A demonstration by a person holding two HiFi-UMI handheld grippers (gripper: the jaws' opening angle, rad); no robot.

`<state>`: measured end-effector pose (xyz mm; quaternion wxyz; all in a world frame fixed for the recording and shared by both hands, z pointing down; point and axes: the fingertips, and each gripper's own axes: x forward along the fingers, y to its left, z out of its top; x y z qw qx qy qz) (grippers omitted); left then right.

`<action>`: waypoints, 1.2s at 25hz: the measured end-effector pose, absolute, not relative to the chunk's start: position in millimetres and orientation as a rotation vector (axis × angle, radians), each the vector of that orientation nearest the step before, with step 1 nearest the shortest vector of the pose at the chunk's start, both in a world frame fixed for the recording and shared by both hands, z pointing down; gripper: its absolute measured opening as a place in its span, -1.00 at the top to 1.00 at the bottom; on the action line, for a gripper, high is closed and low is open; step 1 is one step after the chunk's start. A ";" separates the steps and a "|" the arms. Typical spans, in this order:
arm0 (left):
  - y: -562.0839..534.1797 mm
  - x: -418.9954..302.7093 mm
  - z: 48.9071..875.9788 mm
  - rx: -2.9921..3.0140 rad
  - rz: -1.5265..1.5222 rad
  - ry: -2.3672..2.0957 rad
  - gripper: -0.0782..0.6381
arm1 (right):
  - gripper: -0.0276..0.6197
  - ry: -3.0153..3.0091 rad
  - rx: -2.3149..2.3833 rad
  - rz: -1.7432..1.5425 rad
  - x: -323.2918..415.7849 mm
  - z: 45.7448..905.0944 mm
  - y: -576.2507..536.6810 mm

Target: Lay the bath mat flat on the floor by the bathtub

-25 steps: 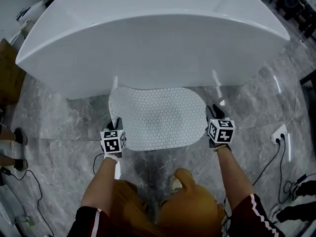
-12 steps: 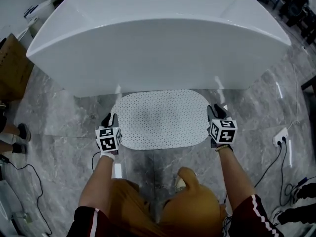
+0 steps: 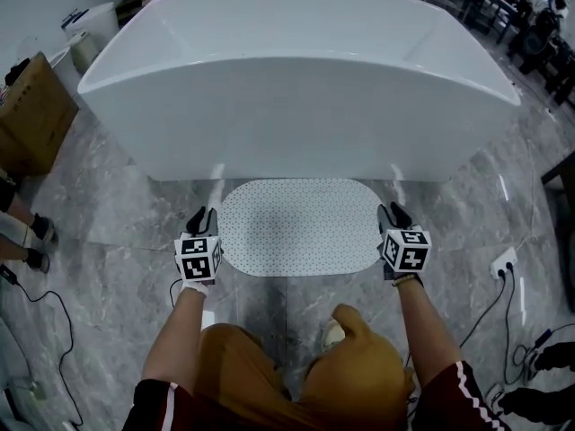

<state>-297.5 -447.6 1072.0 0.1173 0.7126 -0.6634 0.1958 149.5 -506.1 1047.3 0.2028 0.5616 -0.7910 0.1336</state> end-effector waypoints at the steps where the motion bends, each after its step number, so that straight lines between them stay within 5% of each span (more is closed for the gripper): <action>1: -446.7 -299.9 1061.4 2.097 0.551 -1.949 0.53 | 0.48 -2.207 1.569 0.366 148.9 1041.5 -503.3; 20: -437.5 -306.3 951.6 2.202 0.429 -1.963 0.53 | 0.48 -2.256 1.546 0.318 157.7 954.9 -497.2; 30: -451.0 -270.1 809.5 2.186 0.369 -1.880 0.53 | 0.48 -2.195 1.499 0.413 164.1 823.4 -513.2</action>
